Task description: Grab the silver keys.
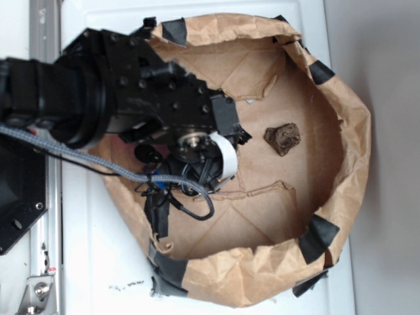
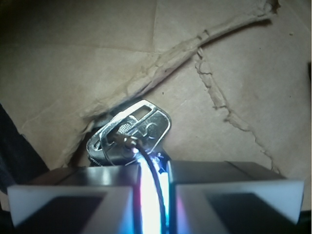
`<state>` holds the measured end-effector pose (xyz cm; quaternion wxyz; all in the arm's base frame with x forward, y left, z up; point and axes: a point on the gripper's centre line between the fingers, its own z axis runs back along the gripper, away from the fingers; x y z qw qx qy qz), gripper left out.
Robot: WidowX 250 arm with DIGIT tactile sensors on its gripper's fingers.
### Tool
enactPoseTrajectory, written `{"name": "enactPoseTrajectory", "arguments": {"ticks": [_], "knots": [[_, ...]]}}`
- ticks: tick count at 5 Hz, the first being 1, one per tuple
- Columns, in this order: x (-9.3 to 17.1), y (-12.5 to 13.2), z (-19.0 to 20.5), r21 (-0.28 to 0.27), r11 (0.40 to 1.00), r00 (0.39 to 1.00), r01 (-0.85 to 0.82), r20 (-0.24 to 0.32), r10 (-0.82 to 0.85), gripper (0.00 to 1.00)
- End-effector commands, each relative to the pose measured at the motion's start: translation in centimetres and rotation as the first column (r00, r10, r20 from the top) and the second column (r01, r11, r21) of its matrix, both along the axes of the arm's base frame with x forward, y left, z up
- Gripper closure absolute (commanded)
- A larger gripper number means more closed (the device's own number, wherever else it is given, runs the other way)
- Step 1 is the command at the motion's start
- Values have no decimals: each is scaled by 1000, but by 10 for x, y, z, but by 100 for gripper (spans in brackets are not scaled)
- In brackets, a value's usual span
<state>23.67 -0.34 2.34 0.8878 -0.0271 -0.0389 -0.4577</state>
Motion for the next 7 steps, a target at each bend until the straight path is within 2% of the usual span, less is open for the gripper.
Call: {"name": "enactPoseTrajectory", "arguments": {"ticks": [1, 2, 3, 4, 5, 6, 7], "knots": [[0, 3, 33, -20, 998, 997, -56, 47, 57, 100], [-3, 3, 83, -38, 978, 974, -205, 93, 208, 100], [6, 2, 132, -89, 898, 899, -432, 34, 436, 100], [16, 9, 181, -89, 844, 849, -528, -62, 525, 100], [25, 15, 180, -49, 811, 812, -583, -56, 580, 100], [32, 19, 185, -42, 782, 782, -622, -93, 617, 100], [35, 17, 185, -57, 778, 779, -626, -98, 619, 100]]}}
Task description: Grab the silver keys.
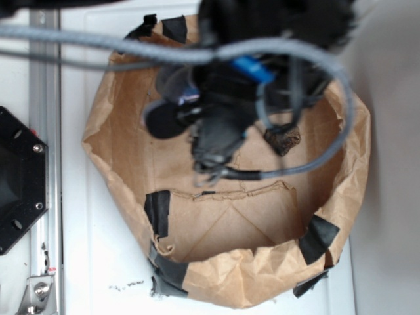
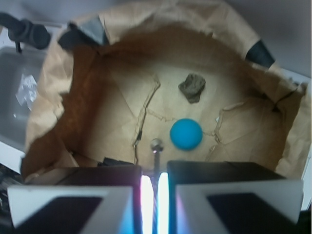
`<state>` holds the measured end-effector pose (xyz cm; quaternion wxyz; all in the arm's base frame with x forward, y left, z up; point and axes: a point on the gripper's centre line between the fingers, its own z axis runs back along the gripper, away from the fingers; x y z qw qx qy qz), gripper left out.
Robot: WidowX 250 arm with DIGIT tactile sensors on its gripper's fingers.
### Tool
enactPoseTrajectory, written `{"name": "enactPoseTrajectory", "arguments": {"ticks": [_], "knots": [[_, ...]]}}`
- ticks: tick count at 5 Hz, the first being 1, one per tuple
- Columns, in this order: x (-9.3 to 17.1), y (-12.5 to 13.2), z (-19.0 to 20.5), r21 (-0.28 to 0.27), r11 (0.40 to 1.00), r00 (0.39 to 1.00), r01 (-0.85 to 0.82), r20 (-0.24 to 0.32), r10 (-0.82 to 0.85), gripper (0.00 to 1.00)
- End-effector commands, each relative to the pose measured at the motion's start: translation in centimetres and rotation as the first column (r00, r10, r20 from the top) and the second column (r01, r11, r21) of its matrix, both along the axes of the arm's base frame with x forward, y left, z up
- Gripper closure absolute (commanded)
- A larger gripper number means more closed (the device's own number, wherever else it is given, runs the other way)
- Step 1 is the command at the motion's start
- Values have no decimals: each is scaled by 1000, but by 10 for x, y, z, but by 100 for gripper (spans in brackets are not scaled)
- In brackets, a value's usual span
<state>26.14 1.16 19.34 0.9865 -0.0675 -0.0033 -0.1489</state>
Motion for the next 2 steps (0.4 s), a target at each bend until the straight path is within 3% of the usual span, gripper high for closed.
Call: {"name": "enactPoseTrajectory", "arguments": {"ticks": [1, 2], "knots": [[6, -4, 7, -8, 1000, 995, -19, 94, 20, 100], [4, -8, 8, 11, 1000, 994, -29, 106, 28, 100]]}}
